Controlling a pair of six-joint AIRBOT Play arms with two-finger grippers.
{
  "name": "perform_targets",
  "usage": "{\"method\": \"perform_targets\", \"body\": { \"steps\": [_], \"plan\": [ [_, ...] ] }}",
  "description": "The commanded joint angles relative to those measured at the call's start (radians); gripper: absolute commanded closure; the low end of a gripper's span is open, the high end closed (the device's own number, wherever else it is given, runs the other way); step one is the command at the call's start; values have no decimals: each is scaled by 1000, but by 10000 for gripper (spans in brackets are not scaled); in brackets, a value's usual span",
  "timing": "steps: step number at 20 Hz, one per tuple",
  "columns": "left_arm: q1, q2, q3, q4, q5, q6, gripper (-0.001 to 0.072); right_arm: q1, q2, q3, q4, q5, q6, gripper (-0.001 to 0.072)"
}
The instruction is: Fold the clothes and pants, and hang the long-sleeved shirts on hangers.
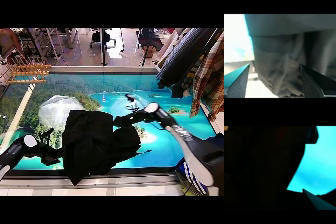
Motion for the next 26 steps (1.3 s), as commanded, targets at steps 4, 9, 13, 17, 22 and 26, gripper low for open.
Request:
{"method": "perform_targets", "body": {
  "steps": [4,9,13,17,22,26],
  "plan": [
    [-52,-97,-2,31,55,-31,412,117,-217,215,-94,-22,293,181],
    [-50,-76,110,26,58,51,695,113,-224,282,-100,-62,291,693],
    [22,-76,457,23,29,110,697,73,-151,486,-212,-47,280,694],
    [70,-76,837,2,62,139,697,-5,66,645,-474,53,241,694],
    [8,-93,898,-72,-129,268,696,-61,253,555,-481,582,267,695],
    [-83,-143,729,25,-308,312,695,39,476,19,-447,554,342,692]
  ]
}}
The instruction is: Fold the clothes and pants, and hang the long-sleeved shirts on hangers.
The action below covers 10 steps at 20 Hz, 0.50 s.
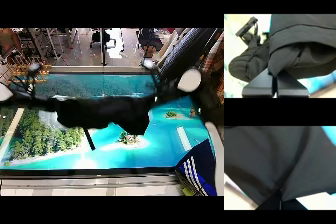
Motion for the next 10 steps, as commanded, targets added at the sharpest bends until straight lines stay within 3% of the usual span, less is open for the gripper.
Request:
{"method": "perform_targets", "body": {
  "steps": [1,2,3,5,7,8,10],
  "plan": [
    [-65,-34,-139,69,-130,45,687,87,211,-444,39,37,87,638],
    [-69,-40,-193,79,-129,46,633,129,269,-573,83,10,100,491],
    [-69,-45,-246,81,-130,56,478,171,321,-680,144,-21,100,359],
    [-49,-46,-323,94,-130,66,279,224,375,-749,186,-101,99,303],
    [-6,-43,-368,86,-157,46,278,203,389,-704,95,-249,102,289],
    [19,-41,-384,78,-171,35,277,167,382,-681,27,-354,128,243],
    [86,-21,-432,43,-161,24,269,64,334,-666,30,-502,143,241]
  ]
}}
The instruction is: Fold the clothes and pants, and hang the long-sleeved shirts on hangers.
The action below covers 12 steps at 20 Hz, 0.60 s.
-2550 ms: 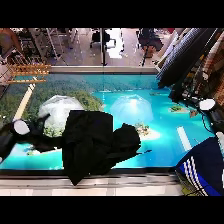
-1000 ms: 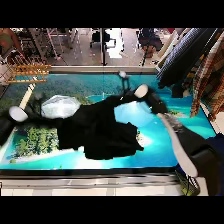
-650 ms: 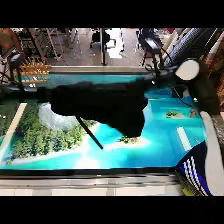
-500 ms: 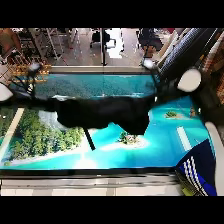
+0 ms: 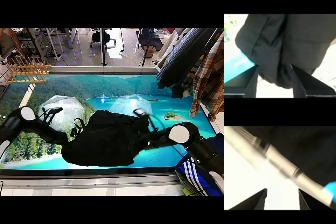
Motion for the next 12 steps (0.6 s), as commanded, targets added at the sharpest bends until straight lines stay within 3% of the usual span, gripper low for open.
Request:
{"method": "perform_targets", "body": {
  "steps": [1,2,4,8,12],
  "plan": [
    [105,28,-100,-49,-6,-16,268,-117,-56,-9,7,-247,4,238],
    [149,42,-133,-79,15,-16,266,-153,-113,-6,64,-253,-57,211],
    [236,56,-199,-151,64,-14,92,-188,-241,26,120,-251,-173,172],
    [333,56,-299,-323,90,65,66,-190,-499,206,119,-239,-297,171],
    [317,54,-333,-364,106,90,67,-190,-685,411,119,-187,-419,169]
  ]
}}
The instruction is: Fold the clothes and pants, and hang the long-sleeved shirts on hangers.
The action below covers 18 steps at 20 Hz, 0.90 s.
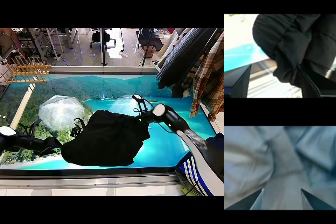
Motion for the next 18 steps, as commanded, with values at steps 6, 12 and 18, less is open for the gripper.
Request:
{"method": "perform_targets", "body": {
  "steps": [6,12,18],
  "plan": [
    [6,1,-32,-76,33,27,67,41,-268,279,76,38,-225,169],
    [6,1,-32,-76,33,27,77,86,-354,388,93,82,-266,694],
    [-8,1,-31,-153,48,28,286,18,-98,509,-289,283,-98,696]
  ]
}}
